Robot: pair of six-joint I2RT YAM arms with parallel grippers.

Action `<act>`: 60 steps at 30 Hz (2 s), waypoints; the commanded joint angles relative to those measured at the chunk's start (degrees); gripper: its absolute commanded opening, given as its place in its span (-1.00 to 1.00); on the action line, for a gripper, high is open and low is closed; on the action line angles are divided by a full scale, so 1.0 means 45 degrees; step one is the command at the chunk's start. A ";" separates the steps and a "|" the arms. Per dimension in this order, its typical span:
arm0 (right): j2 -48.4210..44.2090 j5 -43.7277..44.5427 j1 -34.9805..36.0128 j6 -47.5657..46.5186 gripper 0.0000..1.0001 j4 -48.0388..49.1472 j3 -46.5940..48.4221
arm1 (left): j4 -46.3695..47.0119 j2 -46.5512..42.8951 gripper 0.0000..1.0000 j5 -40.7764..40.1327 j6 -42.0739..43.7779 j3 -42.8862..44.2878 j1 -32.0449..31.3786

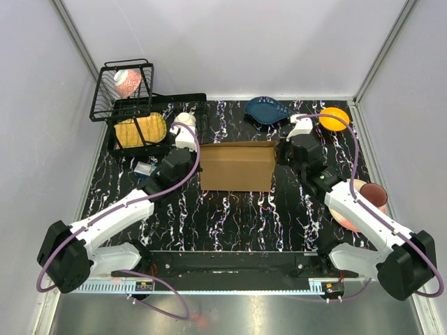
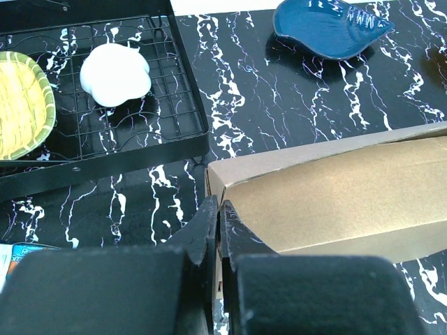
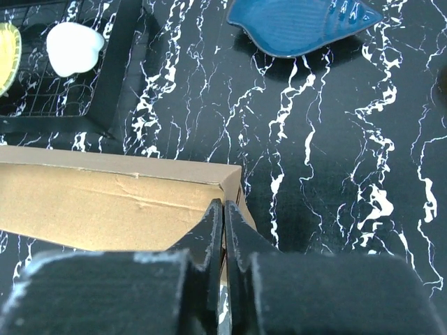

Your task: Fold the paper box

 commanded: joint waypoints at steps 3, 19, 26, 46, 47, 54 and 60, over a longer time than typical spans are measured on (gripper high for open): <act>-0.0589 0.0176 -0.0127 0.0194 -1.00 0.0503 -0.0688 | -0.2600 0.0242 -1.00 0.0436 -0.0235 -0.0513 -0.0065; -0.2837 -0.0213 -0.0088 0.4176 -1.00 -0.1431 -0.4654 | -0.1273 -0.0521 -1.00 -0.0091 -0.3010 -0.2855 -0.0357; -0.2037 -0.0351 -0.0088 0.5332 -1.00 -0.1723 -0.5145 | -0.0530 0.0533 -1.00 -0.0423 -0.4025 -0.3696 -0.0826; -0.4963 -0.0058 -0.0088 0.4884 -0.09 -0.5455 -0.1553 | -0.1526 0.0690 -1.00 -0.1459 -0.4027 -0.3423 -0.0963; -0.5236 -0.0058 -0.0088 0.4844 -0.12 -0.5397 -0.1414 | -0.1526 0.0671 -1.00 -0.1420 -0.4027 -0.3404 -0.0963; -0.5203 -0.0116 -0.0088 0.3793 -0.53 -0.1984 -0.0477 | -0.1585 0.0651 -1.00 -0.1420 -0.4008 -0.3345 -0.0963; -0.2332 -0.0564 -0.0088 0.2561 -0.49 0.0029 0.0851 | -0.1663 0.0768 -1.00 -0.1381 -0.3773 -0.3111 -0.0983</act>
